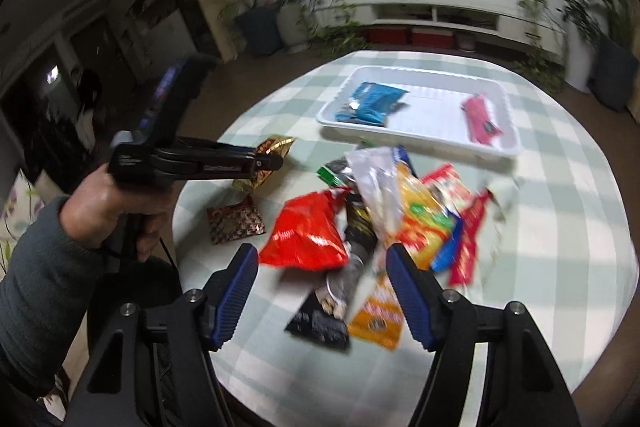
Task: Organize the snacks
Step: 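Lift the wafer packet with the left gripper while the right grasps the red chip bag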
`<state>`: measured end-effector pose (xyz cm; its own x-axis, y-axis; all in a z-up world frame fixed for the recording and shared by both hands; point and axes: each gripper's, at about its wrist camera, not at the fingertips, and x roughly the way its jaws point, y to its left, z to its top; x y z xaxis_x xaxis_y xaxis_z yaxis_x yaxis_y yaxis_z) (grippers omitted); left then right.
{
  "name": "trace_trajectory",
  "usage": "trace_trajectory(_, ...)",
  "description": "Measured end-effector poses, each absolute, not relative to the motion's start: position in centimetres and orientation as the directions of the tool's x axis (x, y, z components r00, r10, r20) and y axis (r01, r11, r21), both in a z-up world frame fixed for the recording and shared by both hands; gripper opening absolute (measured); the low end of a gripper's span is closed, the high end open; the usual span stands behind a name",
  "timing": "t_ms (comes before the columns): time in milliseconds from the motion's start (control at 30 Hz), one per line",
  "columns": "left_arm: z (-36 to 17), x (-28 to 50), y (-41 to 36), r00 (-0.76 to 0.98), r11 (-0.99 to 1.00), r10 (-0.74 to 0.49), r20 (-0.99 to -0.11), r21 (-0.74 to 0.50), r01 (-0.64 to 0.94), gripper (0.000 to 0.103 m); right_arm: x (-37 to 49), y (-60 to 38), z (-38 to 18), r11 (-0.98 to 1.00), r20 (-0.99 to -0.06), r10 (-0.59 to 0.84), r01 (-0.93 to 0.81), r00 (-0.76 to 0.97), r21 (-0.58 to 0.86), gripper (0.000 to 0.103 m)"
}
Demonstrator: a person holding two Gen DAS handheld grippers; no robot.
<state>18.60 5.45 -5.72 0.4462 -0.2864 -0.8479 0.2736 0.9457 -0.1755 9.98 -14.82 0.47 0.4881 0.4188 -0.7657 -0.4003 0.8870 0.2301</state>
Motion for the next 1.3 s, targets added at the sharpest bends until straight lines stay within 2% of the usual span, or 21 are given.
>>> trace_trajectory(300, -5.2, 15.7, 9.5, 0.521, 0.922, -0.386, -0.761, -0.338, 0.189, 0.029, 15.1, -8.4, -1.7, 0.848, -0.881, 0.33, -0.516, 0.339, 0.119, 0.065)
trace_trajectory(600, -4.9, 12.5, 11.6, 0.564, 0.902, -0.418, -0.712, -0.402, 0.16, 0.029, 17.6, -6.1, -5.4, 0.844, -0.944, 0.225, -0.532, 0.241, 0.066, 0.061)
trace_trajectory(767, -5.1, 11.4, 11.7, 0.565, 0.894, -0.429, -0.705, -0.418, 0.158, 0.029, 18.1, -5.7, -6.7, 0.845, -0.958, 0.203, -0.531, 0.204, 0.067, 0.057)
trace_trajectory(1100, -5.2, 10.8, 11.6, 0.562, 0.893, -0.431, -0.706, -0.422, 0.155, 0.029, 18.5, -6.4, -7.2, 0.863, -0.947, 0.242, -0.493, 0.209, 0.112, 0.038)
trace_trajectory(1300, -5.1, 10.3, 11.4, 0.564, 0.892, -0.432, -0.703, -0.424, 0.155, 0.029, 17.6, -7.1, -5.7, 0.868, -0.914, 0.32, -0.463, 0.25, 0.178, 0.037)
